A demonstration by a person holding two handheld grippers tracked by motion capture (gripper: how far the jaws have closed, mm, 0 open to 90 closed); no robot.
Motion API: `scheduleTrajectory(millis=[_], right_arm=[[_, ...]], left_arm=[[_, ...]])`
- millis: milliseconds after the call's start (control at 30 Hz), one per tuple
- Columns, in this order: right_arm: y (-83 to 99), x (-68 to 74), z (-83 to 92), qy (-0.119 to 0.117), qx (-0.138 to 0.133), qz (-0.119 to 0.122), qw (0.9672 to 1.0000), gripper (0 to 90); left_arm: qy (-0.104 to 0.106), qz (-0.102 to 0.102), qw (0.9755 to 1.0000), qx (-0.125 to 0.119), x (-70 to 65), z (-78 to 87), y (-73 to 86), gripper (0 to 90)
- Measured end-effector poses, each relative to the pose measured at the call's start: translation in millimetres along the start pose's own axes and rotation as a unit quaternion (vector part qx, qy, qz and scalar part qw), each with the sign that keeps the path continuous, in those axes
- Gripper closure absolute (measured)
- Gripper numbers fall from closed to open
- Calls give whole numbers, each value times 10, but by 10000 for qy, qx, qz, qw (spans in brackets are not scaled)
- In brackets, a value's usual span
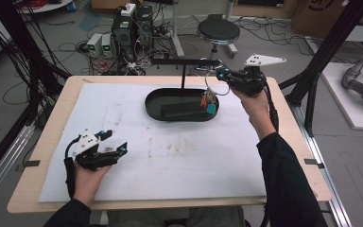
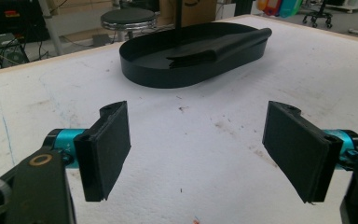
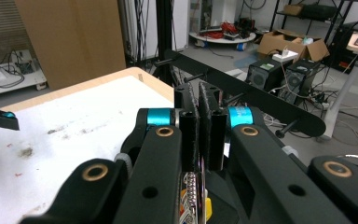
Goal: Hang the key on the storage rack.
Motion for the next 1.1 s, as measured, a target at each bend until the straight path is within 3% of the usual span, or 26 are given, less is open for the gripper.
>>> scheduleTrajectory(millis=[400, 1100], right_arm=[[-26, -181, -194, 164, 109, -145, 9997, 880], [73, -497, -483, 490, 214, -391, 9978, 880]], left_arm=[[60, -19, 9998, -163, 20, 78, 39, 232], [-89, 16, 9999, -78, 63, 182, 157, 232]])
Point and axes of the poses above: each handheld gripper's, and its own axes: z roughly backward along the jaws, y roughly out of its underside, x roughly to its left, the point moved 2 cm from there along -z, roughly forward along the jaws, and after that the axes turned 14 degrees about x, right-handed, at the moved point
